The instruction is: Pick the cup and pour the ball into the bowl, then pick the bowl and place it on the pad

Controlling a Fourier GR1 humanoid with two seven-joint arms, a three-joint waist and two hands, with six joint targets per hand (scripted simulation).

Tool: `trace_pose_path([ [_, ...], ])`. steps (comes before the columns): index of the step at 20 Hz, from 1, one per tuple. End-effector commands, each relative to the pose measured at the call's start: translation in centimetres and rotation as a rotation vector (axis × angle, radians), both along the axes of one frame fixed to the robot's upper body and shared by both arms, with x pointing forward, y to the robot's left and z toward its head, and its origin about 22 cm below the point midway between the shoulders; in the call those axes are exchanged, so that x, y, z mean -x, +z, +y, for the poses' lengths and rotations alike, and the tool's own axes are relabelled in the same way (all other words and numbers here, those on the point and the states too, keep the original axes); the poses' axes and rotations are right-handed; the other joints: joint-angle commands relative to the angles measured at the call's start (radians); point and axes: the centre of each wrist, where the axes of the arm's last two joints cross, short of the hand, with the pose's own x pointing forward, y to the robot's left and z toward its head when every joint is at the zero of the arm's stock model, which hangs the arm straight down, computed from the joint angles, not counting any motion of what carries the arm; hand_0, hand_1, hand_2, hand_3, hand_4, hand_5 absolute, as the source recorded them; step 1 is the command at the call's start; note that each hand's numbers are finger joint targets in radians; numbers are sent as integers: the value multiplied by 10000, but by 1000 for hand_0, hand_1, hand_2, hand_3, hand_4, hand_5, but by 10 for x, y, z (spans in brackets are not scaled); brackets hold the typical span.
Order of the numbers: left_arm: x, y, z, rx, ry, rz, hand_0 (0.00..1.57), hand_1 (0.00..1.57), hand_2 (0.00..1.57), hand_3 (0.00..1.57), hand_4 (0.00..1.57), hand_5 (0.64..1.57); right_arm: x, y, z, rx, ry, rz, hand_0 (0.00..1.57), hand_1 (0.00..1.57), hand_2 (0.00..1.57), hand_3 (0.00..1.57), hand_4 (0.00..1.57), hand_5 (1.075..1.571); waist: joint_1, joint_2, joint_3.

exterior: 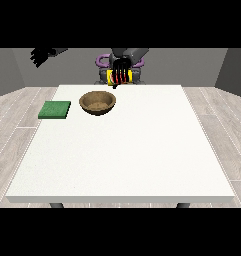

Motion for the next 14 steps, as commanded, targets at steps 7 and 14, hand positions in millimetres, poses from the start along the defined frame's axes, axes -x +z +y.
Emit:
trace_pose_path([
  [7,27,43,-61,-2738,-817,-382,0,0,1201,1497,895,1570,-23,-2,14,-134,473,-251,0,0,0,0,691,1563,-484,486,-2],
  [14,12,42,-6,977,-495,-26,0,0,1571,1170,1033,1563,-8,-5,-1,-73,-317,707,0,0,0,0,711,1570,755,274,-25],
])
